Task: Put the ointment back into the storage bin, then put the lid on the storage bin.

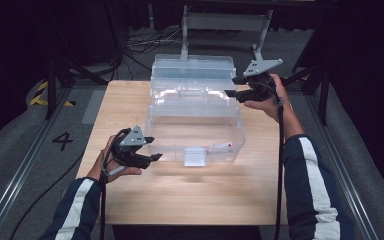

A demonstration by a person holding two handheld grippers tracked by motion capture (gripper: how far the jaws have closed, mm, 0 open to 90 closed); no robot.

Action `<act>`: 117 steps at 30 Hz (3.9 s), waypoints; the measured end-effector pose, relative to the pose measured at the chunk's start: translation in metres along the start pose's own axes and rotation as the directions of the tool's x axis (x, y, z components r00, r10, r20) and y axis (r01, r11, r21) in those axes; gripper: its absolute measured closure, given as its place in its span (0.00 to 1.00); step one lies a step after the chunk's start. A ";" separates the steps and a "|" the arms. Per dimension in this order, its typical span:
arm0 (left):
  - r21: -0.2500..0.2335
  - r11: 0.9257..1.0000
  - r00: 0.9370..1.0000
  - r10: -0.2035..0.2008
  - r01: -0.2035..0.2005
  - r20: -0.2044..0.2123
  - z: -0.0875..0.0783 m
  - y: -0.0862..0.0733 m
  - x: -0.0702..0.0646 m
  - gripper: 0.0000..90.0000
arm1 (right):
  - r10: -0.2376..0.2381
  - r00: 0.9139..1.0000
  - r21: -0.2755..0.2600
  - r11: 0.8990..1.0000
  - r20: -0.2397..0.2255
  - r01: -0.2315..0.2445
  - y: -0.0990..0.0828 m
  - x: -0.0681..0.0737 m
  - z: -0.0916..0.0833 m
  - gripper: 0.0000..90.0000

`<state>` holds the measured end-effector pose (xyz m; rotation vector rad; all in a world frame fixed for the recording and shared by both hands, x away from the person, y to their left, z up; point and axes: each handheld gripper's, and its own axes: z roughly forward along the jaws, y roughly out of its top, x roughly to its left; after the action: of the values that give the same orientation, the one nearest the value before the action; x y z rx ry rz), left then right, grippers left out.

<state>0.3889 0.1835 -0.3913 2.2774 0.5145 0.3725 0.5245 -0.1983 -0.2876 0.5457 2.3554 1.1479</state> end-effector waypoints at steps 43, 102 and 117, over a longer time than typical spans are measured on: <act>0.332 0.926 0.980 0.144 -0.182 0.135 0.054 0.029 0.012 0.84 | -0.094 0.992 0.255 0.960 -0.079 0.111 0.027 -0.009 0.074 0.83; 0.345 0.932 0.994 0.090 -0.108 0.069 0.057 0.027 0.003 0.75 | -0.225 0.965 0.292 0.921 -0.138 0.257 0.036 0.018 0.049 0.97; 0.355 0.930 0.995 0.076 -0.094 0.063 0.057 0.027 0.002 0.74 | -0.262 0.956 0.266 0.920 -0.131 0.288 0.035 0.036 0.034 0.97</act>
<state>0.4212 0.1325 -0.4091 2.6614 0.4910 0.2822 0.5197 -0.1376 -0.2864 0.2419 2.5947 0.7298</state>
